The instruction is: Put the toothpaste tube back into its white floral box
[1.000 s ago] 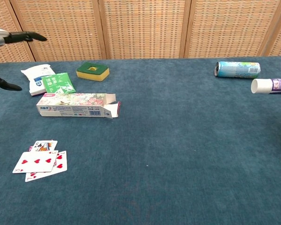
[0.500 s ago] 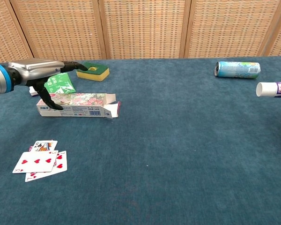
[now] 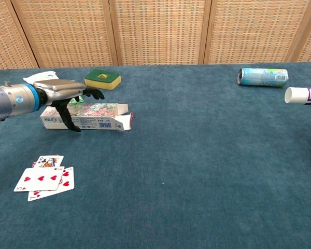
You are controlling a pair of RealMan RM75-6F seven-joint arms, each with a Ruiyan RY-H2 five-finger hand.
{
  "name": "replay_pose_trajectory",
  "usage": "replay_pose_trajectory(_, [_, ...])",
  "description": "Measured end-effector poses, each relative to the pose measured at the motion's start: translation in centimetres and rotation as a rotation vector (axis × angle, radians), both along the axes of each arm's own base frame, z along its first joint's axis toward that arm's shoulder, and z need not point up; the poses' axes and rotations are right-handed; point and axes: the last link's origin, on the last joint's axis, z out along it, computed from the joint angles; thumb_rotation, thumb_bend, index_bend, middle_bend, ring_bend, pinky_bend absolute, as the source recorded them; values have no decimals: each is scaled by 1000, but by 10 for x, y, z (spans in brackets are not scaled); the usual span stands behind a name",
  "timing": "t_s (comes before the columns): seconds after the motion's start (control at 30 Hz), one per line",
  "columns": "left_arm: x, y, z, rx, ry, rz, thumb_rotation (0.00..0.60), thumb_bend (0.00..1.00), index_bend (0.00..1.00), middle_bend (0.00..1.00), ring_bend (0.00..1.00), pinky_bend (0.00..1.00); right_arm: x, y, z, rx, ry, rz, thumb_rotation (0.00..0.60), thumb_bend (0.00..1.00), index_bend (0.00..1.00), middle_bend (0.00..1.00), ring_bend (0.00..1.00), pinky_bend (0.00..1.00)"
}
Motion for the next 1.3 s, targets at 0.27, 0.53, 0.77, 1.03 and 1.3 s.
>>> replay_pose_trajectory(0.27, [11, 4, -6, 31, -24, -17, 600, 192, 452, 420, 398, 422, 5, 7, 6, -11, 1, 11, 600, 494, 544, 564, 380, 316])
replay_pose_trajectory(0.53, [34, 3, 10, 62, -93, -157, 600, 193, 506, 464, 436, 443, 14, 19, 20, -30, 32, 42, 600, 496, 544, 564, 380, 316])
replay_pose_trajectory(0.77, [72, 3, 33, 40, -111, -325, 600, 193, 510, 464, 436, 443, 28, 27, 31, -40, 79, 79, 600, 499, 544, 568, 387, 316])
replay_pose_trajectory(1.03, [123, 7, 32, -15, -87, -463, 600, 193, 511, 464, 436, 443, 51, 35, 42, -53, 124, 110, 600, 515, 544, 578, 403, 316])
replay_pose_trajectory(1.3, [164, 14, 20, -45, -43, -553, 600, 193, 511, 465, 436, 443, 77, 36, 45, -54, 155, 120, 600, 527, 544, 606, 439, 347])
